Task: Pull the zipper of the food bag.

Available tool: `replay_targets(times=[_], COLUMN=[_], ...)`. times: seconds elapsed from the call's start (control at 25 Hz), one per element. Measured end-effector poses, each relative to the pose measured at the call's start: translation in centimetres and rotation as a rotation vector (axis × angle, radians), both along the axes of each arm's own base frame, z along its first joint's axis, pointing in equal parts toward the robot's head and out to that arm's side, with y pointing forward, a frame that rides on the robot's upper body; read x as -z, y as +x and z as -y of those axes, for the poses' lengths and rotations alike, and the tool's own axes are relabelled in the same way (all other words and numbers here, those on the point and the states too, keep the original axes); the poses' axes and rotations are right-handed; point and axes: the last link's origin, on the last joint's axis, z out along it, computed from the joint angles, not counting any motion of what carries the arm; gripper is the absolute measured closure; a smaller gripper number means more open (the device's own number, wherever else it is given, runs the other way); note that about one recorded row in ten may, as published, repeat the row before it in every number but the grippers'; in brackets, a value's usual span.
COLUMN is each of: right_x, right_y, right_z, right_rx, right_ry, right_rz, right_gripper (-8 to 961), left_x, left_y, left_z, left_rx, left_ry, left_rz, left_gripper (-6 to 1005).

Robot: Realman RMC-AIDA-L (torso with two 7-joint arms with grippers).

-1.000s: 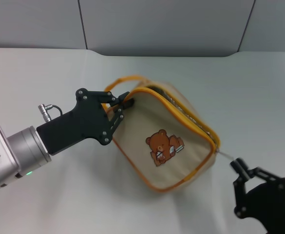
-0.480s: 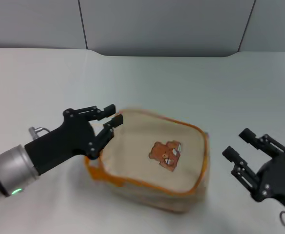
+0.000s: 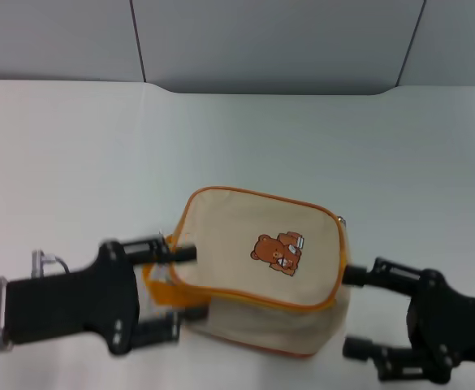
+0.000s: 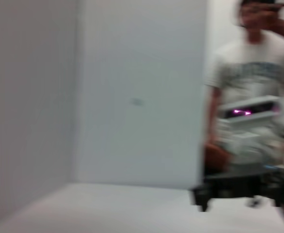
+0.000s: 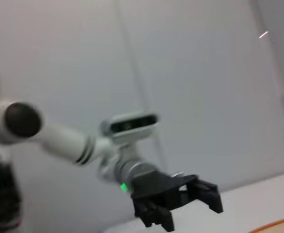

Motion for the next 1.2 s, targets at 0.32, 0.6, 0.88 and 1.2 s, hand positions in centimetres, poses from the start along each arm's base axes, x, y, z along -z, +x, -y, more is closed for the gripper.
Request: replay_targets(times=[0.32, 0.6, 0.88, 1.2], right_x=[-0.01, 0.12, 0.19, 0.20], right_y=[-0.32, -0.15, -0.13, -0.06], right_z=[-0.30, -0.05, 0.07, 0.17], right_rx=[-0.052, -0.048, -0.051, -0.055], right_ry=[-0.076, -0.072, -0.065, -0.041], right_rz=[0.063, 0.064, 0.063, 0.058], right_gripper=[105, 104, 105, 105], left_x=[0.41, 0.46, 0.49, 0.65], left_y=[-0.15, -0.14, -0.24, -0.37], left_z=[0.79, 0.78, 0.97, 1.27], left_rx=[0.026, 0.032, 0.035, 0.035], left_ry=[-0.084, -0.075, -0.066, -0.056], left_rz=[-0.054, -0.055, -0.053, -0.049], left_gripper=[187, 189, 190, 192])
